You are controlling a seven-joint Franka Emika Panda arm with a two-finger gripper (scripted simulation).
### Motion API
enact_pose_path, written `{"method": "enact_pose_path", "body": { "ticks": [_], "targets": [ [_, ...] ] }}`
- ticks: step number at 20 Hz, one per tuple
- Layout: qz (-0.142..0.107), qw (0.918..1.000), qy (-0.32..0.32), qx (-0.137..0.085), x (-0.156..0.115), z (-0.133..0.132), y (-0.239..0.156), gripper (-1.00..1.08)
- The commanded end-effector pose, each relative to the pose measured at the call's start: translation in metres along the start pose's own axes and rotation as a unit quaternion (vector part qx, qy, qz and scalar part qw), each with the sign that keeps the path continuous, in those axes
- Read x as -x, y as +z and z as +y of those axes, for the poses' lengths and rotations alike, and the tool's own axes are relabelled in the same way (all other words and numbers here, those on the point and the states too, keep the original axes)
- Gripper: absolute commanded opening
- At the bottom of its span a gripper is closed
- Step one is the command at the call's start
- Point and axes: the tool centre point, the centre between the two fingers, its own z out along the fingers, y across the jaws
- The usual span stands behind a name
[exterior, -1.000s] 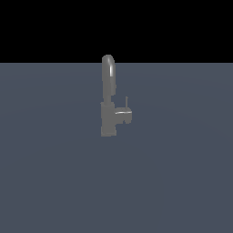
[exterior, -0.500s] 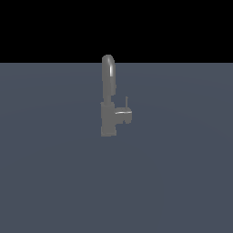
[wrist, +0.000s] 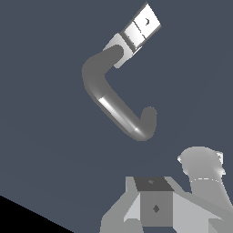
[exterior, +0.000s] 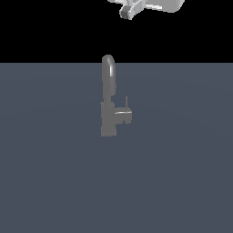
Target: Turn on the faucet by rotating a designated handle.
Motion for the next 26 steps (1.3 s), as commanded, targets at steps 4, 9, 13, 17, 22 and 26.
{"method": "enact_pose_path", "body": {
  "ticks": [4,9,13,17,22,26],
  "targets": [
    [-0.046,0.9976,0.037,-0.038,-0.036,-0.004,0.006,-1.00],
    [-0.088,0.9908,0.072,-0.074,-0.069,-0.006,0.014,-1.00],
    [-0.124,0.9817,0.101,-0.103,-0.096,-0.006,0.023,-1.00],
    [-0.161,0.9689,0.131,-0.134,-0.123,-0.006,0.035,-1.00],
    [-0.209,0.9466,0.171,-0.175,-0.158,-0.004,0.053,-1.00],
    [-0.250,0.9230,0.205,-0.209,-0.186,-0.001,0.072,-1.00]
  ]
}}
